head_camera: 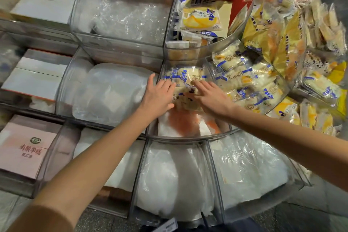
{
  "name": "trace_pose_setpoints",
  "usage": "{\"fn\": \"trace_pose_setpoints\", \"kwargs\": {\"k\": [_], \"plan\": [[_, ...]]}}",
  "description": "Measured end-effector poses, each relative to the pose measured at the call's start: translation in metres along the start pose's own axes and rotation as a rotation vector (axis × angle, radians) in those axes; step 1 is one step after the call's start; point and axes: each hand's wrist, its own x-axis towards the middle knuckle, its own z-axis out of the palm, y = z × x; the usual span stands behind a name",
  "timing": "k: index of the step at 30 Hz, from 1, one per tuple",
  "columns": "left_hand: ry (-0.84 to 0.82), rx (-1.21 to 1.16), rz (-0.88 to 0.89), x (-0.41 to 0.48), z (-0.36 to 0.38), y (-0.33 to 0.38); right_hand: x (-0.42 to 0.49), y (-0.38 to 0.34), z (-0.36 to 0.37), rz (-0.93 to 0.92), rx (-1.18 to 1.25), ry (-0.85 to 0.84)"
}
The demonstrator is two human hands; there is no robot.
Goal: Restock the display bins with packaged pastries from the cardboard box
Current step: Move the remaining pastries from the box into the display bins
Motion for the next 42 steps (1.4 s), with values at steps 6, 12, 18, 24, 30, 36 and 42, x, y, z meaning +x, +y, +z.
{"fn": "trace_pose_setpoints", "kwargs": {"k": [6,12,18,24,30,36,42], "plan": [[0.014,0.048,-0.015,-0.006,0.005,0.008,-0.025,-0.029,0.037,0.121,-0.041,-0.083],[0.119,-0.068,0.057,-0.017,0.009,0.01,-0.013,-0.013,0.03,0.088,0.064,-0.004],[0.218,-0.283,0.061,-0.028,0.016,0.032,-0.014,-0.014,0.033,0.076,0.151,-0.102],[0.056,-0.348,-0.02,-0.019,0.011,0.038,-0.014,-0.019,0.026,0.165,0.191,-0.205],[-0.097,-0.376,-0.071,-0.016,-0.002,0.039,-0.017,-0.021,0.017,0.176,0.188,-0.207],[-0.147,-0.341,-0.143,-0.026,-0.026,0.043,-0.036,-0.021,0.006,0.177,0.088,-0.157],[-0.137,-0.268,-0.206,-0.045,-0.057,0.056,-0.054,-0.019,-0.006,0.175,0.209,-0.116]]}}
